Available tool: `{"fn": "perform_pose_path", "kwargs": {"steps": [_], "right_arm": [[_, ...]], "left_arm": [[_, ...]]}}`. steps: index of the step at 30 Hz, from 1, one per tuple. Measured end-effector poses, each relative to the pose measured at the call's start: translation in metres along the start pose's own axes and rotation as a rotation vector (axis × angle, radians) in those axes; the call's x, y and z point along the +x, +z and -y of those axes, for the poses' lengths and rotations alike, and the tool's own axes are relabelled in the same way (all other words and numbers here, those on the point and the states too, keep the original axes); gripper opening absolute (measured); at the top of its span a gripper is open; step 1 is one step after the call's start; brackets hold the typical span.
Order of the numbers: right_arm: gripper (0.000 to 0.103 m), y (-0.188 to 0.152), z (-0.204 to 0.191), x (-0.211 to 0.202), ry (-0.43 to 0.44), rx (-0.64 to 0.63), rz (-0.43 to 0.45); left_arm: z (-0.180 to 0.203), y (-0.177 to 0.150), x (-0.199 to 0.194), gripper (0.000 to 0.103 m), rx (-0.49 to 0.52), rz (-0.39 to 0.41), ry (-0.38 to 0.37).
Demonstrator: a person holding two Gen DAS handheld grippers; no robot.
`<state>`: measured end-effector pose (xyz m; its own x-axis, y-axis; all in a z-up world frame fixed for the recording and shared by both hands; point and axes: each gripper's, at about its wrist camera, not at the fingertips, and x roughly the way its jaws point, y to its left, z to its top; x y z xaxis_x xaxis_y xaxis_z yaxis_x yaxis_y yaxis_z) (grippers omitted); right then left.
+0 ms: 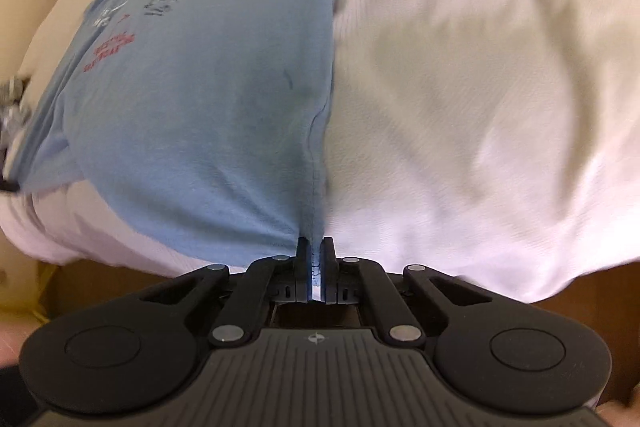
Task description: Fold clothes
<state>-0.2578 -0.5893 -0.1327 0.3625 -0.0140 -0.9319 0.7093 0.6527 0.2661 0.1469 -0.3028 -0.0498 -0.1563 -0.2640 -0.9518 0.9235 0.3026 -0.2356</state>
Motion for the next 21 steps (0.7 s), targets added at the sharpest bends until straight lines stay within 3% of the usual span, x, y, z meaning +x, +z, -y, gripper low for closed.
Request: {"fn": "perform_pose_path", "kwargs": {"steps": [5, 9, 12, 14, 17, 21], "right_arm": [[0.000, 0.017, 0.005, -0.047, -0.093, -0.081, 0.025], [0.000, 0.018, -0.002, -0.033, -0.105, -0.120, -0.026], [0.003, 0.015, -0.009, -0.015, -0.117, -0.140, -0.063], [0.022, 0.012, -0.012, -0.009, -0.127, -0.146, -0.094], [0.024, 0.009, -0.019, -0.012, -0.117, -0.138, -0.104], [0.032, 0.024, -0.017, -0.032, -0.100, -0.072, 0.015]], "left_arm": [[-0.006, -0.011, 0.002, 0.000, -0.001, -0.003, -0.006], [-0.007, -0.015, 0.018, 0.000, 0.004, -0.022, 0.007], [-0.007, -0.020, 0.028, 0.000, 0.043, -0.086, 0.043], [-0.008, -0.026, 0.027, 0.000, 0.052, -0.103, 0.058], [-0.015, -0.029, 0.014, 0.001, 0.039, -0.076, 0.071], [-0.020, -0.016, 0.001, 0.000, 0.032, -0.008, 0.082]]}}
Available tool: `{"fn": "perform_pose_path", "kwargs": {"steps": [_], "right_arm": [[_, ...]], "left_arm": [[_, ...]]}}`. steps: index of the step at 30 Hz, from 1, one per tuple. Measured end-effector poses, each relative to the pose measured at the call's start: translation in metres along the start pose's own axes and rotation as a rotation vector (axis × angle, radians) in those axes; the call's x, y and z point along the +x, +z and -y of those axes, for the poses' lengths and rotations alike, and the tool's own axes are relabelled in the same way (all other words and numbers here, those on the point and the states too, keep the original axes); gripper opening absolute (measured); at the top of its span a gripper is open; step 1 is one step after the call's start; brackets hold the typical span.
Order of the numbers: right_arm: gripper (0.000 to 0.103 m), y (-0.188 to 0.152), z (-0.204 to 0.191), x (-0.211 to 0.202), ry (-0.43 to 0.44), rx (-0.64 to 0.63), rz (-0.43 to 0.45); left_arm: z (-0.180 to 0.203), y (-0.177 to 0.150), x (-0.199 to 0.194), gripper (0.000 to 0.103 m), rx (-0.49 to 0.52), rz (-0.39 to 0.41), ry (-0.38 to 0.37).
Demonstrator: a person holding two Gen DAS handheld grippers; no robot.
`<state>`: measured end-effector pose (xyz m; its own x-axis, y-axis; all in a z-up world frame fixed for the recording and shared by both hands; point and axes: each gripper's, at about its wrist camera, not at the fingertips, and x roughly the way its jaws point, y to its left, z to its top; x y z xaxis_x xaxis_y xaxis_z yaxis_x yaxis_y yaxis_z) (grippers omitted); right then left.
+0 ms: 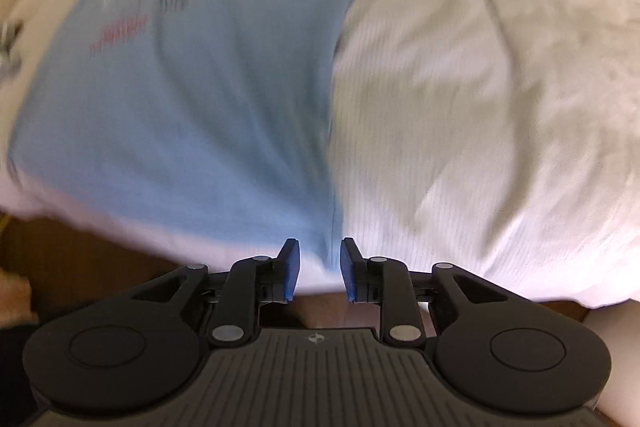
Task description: Fold clothes
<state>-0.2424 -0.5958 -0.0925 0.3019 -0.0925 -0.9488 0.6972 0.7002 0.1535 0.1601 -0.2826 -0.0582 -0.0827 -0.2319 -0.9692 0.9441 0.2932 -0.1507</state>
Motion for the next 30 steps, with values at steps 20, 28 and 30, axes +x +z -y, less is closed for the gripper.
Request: {"fn": "perform_pose_path", "kwargs": {"steps": [20, 28, 30], "right_arm": [[0.054, 0.191, 0.115, 0.088, 0.205, 0.475, 0.358], [0.003, 0.213, 0.130, 0.086, 0.170, 0.348, 0.436], [0.003, 0.216, 0.128, 0.084, 0.159, 0.294, 0.439]], "left_arm": [[0.080, 0.061, 0.025, 0.002, -0.016, 0.120, 0.000], [0.097, 0.078, 0.033, 0.002, -0.001, 0.116, -0.001], [0.104, 0.082, 0.035, 0.002, 0.016, 0.116, -0.006]]}}
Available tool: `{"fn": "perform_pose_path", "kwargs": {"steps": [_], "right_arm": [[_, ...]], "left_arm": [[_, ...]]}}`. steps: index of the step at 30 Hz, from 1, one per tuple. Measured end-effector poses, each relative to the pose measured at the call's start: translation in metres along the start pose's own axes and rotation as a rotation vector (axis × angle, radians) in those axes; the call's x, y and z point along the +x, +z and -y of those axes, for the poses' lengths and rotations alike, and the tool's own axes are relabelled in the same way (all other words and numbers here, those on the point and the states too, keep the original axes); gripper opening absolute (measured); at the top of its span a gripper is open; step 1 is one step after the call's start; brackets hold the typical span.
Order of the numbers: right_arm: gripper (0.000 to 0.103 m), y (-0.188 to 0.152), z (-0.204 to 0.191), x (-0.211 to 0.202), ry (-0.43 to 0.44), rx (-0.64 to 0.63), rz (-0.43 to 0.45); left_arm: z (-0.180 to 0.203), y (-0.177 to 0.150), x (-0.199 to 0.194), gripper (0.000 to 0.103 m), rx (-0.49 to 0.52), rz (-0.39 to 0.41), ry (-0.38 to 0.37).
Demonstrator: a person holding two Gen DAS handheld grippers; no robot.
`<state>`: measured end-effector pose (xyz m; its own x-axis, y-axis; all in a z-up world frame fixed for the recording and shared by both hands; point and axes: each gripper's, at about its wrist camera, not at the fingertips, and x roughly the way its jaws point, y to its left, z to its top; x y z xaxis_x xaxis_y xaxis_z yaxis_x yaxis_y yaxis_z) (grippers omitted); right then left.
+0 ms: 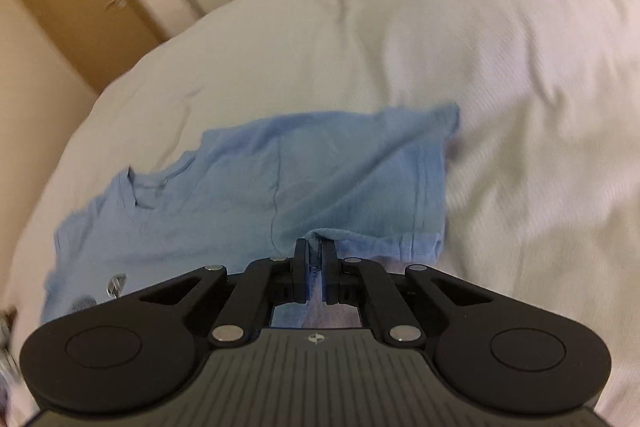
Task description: Fold clothes
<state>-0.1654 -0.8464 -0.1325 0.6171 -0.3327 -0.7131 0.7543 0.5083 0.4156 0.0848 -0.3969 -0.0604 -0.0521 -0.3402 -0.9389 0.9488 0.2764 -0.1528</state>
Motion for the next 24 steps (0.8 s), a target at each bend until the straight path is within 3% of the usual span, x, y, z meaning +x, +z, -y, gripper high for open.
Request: {"fn": "perform_pose_path", "kwargs": {"steps": [1, 3, 5, 10, 16, 17, 19, 22, 24], "right_arm": [[0.004, -0.001, -0.001, 0.001, -0.001, -0.017, -0.005], [0.017, -0.005, -0.001, -0.002, -0.002, -0.014, -0.032], [0.043, -0.013, -0.001, -0.013, -0.007, 0.007, -0.048], [0.043, -0.067, -0.012, -0.075, 0.039, 0.022, -0.080], [0.039, -0.153, -0.035, -0.111, 0.060, -0.024, -0.238], [0.028, -0.161, -0.036, -0.110, 0.038, -0.035, -0.253], [0.018, -0.167, -0.033, -0.114, -0.053, -0.067, -0.243], [0.017, -0.162, -0.027, -0.128, -0.173, -0.087, -0.213], [0.022, -0.158, -0.025, -0.144, -0.187, -0.081, -0.200]], "left_arm": [[0.004, 0.002, 0.001, 0.002, 0.010, 0.000, -0.003], [0.012, 0.006, 0.002, 0.004, 0.045, 0.007, -0.007], [0.020, 0.010, 0.003, 0.009, 0.077, 0.022, -0.023], [0.038, 0.018, 0.013, 0.009, 0.136, 0.048, -0.068], [0.056, 0.023, 0.031, 0.009, 0.183, 0.047, -0.083], [0.058, 0.022, 0.033, 0.009, 0.195, 0.033, -0.067], [0.059, 0.020, 0.031, 0.009, 0.206, 0.018, -0.049], [0.055, 0.014, 0.017, 0.010, 0.202, 0.015, -0.028], [0.050, 0.008, 0.003, 0.011, 0.192, 0.015, -0.005]]}}
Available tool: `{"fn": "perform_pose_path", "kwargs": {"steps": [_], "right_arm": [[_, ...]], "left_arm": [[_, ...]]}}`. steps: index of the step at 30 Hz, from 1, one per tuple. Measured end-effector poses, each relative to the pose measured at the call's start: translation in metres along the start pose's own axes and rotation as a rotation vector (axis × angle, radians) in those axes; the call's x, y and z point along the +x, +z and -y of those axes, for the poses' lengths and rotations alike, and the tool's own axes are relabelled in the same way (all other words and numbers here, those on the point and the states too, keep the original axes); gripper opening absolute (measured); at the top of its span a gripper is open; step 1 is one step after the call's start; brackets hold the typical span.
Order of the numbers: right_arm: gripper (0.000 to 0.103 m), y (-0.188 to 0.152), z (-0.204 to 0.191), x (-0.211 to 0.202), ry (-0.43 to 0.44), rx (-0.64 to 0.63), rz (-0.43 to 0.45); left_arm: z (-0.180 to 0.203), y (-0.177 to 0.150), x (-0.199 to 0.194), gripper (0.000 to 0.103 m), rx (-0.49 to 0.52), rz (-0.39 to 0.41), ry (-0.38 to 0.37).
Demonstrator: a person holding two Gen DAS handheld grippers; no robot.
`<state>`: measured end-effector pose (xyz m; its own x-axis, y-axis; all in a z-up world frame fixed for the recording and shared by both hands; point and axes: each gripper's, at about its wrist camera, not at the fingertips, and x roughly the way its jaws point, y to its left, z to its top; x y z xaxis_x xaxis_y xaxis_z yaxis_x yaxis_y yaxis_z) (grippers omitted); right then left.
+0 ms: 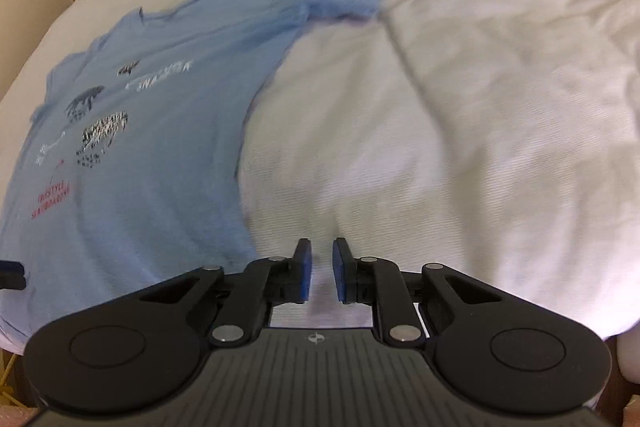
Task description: Fold clothes
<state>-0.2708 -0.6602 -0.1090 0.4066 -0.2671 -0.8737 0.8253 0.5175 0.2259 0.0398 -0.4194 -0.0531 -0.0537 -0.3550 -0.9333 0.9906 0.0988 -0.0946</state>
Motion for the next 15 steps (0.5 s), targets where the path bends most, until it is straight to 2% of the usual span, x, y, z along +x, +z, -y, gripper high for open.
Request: {"fn": "perform_pose_path", "kwargs": {"steps": [4, 6, 7, 9, 11, 13, 14, 15], "right_arm": [[0.030, -0.003, -0.005, -0.035, 0.029, -0.004, 0.004], [0.039, -0.004, -0.016, -0.053, 0.041, -0.029, 0.005], [0.044, -0.003, -0.025, -0.059, 0.046, -0.045, 0.003], [0.050, 0.000, -0.048, -0.071, 0.056, -0.079, 0.001], [0.056, 0.004, -0.073, -0.083, 0.058, -0.108, 0.011], [0.062, 0.007, -0.100, -0.097, 0.038, -0.131, 0.036], [0.071, 0.008, -0.114, -0.104, 0.015, -0.137, 0.055], [0.076, 0.009, -0.128, -0.111, -0.018, -0.142, 0.073]], "left_arm": [[-0.009, -0.011, -0.034, 0.016, -0.029, 0.014, 0.066], [-0.016, -0.014, -0.055, 0.024, -0.047, 0.038, 0.098], [-0.020, -0.016, -0.065, 0.032, -0.055, 0.054, 0.114], [-0.029, -0.018, -0.084, 0.037, -0.068, 0.088, 0.143], [-0.042, -0.020, -0.100, 0.051, -0.079, 0.112, 0.164], [-0.058, -0.021, -0.114, 0.056, -0.079, 0.143, 0.160], [-0.068, -0.021, -0.121, 0.064, -0.077, 0.158, 0.149], [-0.077, -0.021, -0.127, 0.069, -0.073, 0.170, 0.143]]}}
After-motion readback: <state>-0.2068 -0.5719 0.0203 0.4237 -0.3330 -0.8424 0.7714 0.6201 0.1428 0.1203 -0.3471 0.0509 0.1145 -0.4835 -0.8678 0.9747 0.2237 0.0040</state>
